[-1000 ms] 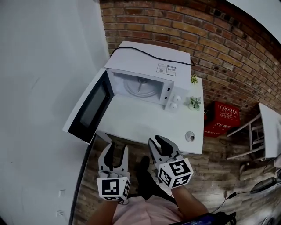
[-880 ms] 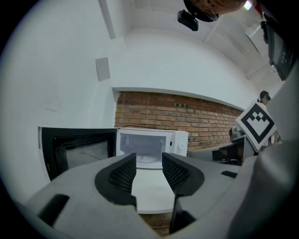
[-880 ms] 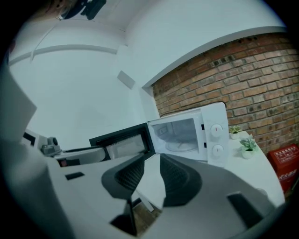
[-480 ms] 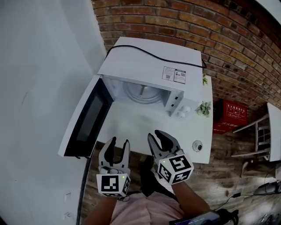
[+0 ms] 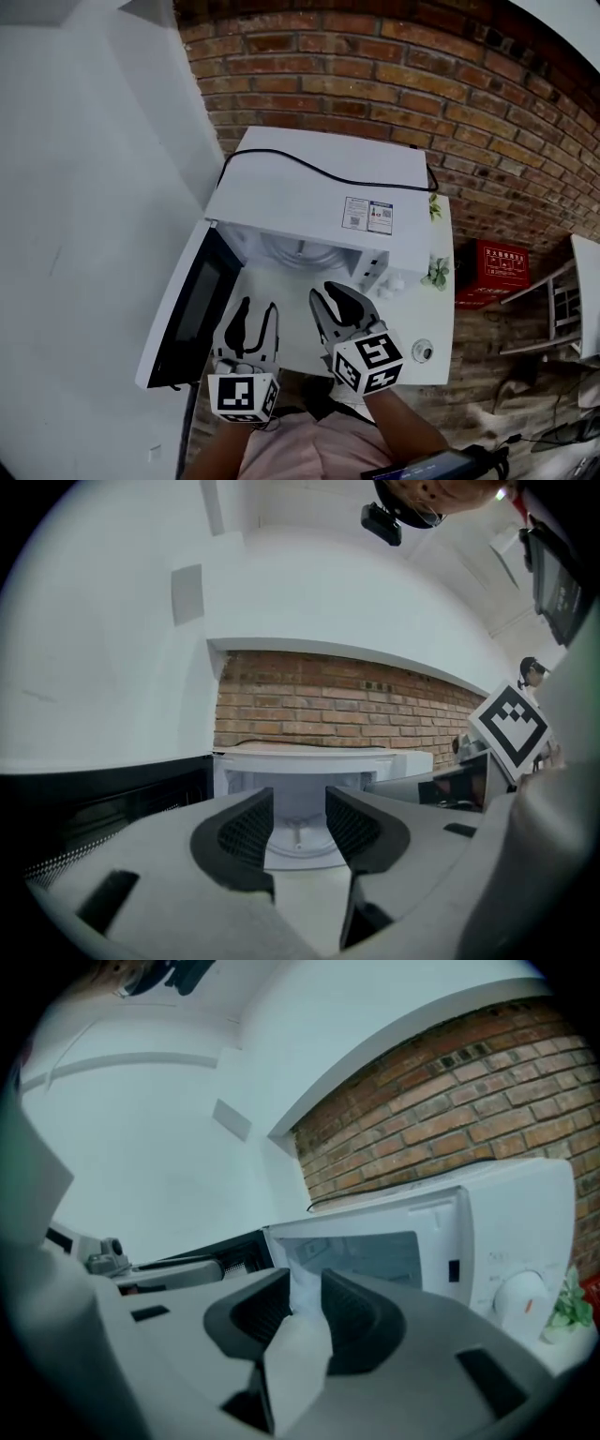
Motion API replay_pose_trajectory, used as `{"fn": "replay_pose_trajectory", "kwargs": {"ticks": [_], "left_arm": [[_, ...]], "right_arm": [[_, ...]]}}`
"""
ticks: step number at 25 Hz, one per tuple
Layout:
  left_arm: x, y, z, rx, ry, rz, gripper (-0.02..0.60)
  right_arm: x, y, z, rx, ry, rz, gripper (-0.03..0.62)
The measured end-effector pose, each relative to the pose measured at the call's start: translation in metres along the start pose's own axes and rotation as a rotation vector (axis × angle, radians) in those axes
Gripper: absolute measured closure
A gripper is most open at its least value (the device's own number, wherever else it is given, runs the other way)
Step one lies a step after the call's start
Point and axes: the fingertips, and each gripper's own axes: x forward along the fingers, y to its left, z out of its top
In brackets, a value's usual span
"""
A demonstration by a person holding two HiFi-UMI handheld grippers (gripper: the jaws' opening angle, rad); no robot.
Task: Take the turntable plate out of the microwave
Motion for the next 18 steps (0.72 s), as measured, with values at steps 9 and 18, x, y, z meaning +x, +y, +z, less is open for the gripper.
{"fn": "replay_pose_trajectory", "kwargs": {"ticks": [9,18], "left_arm": [[0.030,-0.001,0.007,0.002,-0.008,-0.030,0.410],[0.052,0.004,-0.005,0.002,0.025,-0.087,0.410]], "right_arm": [[0.013,-0.011,0.013,-0.003,-0.021,-0.002,0.484],[0.026,-0.025,0.002,0.025,0.008,-0.064,0.484]]}}
